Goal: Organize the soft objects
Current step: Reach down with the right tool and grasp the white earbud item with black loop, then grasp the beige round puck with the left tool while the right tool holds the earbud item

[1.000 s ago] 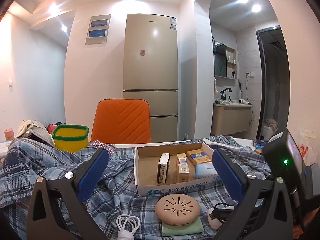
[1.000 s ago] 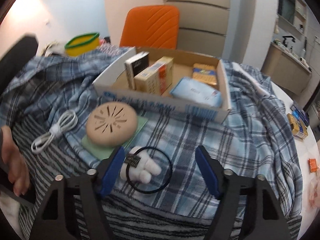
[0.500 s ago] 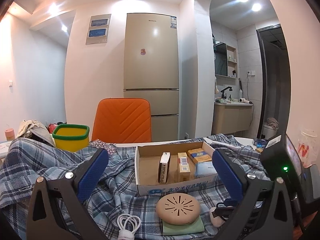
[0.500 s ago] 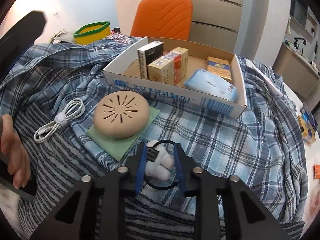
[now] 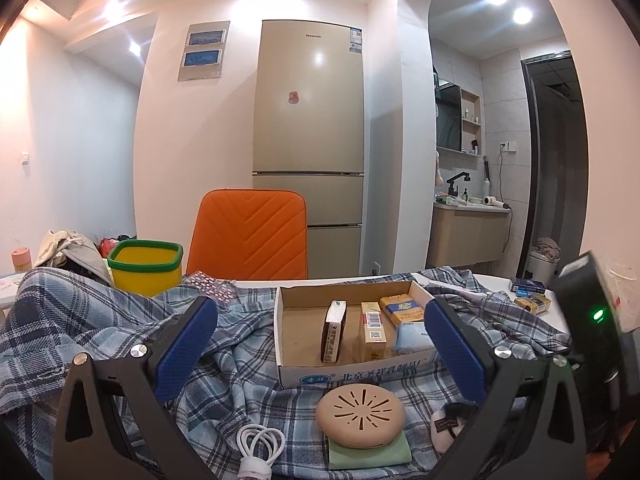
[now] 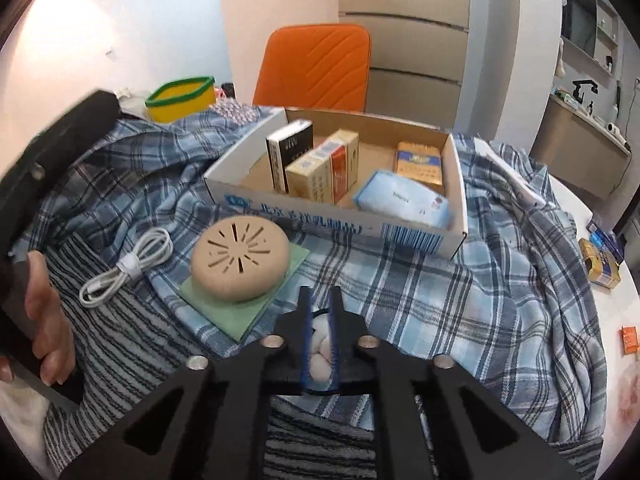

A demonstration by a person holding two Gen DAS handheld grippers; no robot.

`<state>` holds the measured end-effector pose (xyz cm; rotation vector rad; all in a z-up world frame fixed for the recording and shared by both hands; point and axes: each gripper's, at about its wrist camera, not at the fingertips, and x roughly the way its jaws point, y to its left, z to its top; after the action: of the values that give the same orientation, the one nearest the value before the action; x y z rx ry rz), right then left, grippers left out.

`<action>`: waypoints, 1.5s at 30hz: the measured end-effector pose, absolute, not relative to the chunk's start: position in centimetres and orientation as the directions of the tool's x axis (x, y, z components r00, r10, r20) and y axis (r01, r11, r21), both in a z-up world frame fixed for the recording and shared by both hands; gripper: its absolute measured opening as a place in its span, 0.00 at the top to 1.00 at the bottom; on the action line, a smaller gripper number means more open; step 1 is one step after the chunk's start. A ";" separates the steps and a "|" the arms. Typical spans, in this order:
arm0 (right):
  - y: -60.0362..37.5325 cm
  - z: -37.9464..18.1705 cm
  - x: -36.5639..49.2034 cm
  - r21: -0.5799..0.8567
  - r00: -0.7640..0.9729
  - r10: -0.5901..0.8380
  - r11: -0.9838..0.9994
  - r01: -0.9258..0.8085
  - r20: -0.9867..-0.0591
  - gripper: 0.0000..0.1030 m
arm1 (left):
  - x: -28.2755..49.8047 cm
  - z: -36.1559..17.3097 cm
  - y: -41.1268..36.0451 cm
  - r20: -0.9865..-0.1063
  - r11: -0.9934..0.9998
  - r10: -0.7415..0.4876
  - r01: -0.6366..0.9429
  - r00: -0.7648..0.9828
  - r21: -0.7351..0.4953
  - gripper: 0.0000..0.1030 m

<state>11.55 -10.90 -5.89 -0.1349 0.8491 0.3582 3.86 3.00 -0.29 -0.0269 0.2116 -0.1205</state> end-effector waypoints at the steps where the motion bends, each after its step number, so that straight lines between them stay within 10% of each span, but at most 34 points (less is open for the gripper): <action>1: -10.8 -6.2 11.7 0.026 0.591 0.251 0.932 -0.363 -0.767 0.54 | 3.8 -0.3 2.9 -0.206 0.992 -0.122 0.117 0.971 -0.037 0.00; 2: -10.8 -6.4 11.7 0.025 0.587 0.251 0.931 -0.365 -0.770 0.42 | 3.8 -0.3 2.9 -0.206 0.993 -0.122 0.117 0.971 -0.036 0.00; 14: -9.7 -8.5 12.4 -0.028 0.495 0.189 0.917 -0.398 -0.848 0.43 | 3.9 -0.3 2.9 -0.212 0.993 -0.118 0.113 0.970 -0.039 0.00; 18: -9.6 -8.5 12.3 -0.029 0.494 0.193 0.913 -0.408 -0.848 0.70 | 3.9 -0.3 3.0 -0.212 0.993 -0.117 0.111 0.970 -0.039 0.00; 21: -10.1 -7.5 11.8 -0.022 0.532 0.213 0.916 -0.401 -0.819 0.71 | 4.3 -0.4 3.0 -0.227 0.995 -0.101 0.095 0.969 -0.038 0.00; 33: -15.0 -1.8 10.4 -0.040 0.865 0.091 0.991 -0.127 -0.493 0.71 | 9.3 -3.3 2.1 -0.509 0.984 -0.177 0.169 0.843 -0.063 0.00; 45: -15.1 -2.7 11.6 -0.029 0.832 0.090 0.992 -0.126 -0.548 0.71 | 11.5 -6.6 -0.9 -0.706 0.952 -0.222 0.305 0.673 -0.009 0.00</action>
<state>11.56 -15.07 -2.72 -0.0648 0.5774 0.1144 11.47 -0.90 -6.61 0.1127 0.7788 -0.2974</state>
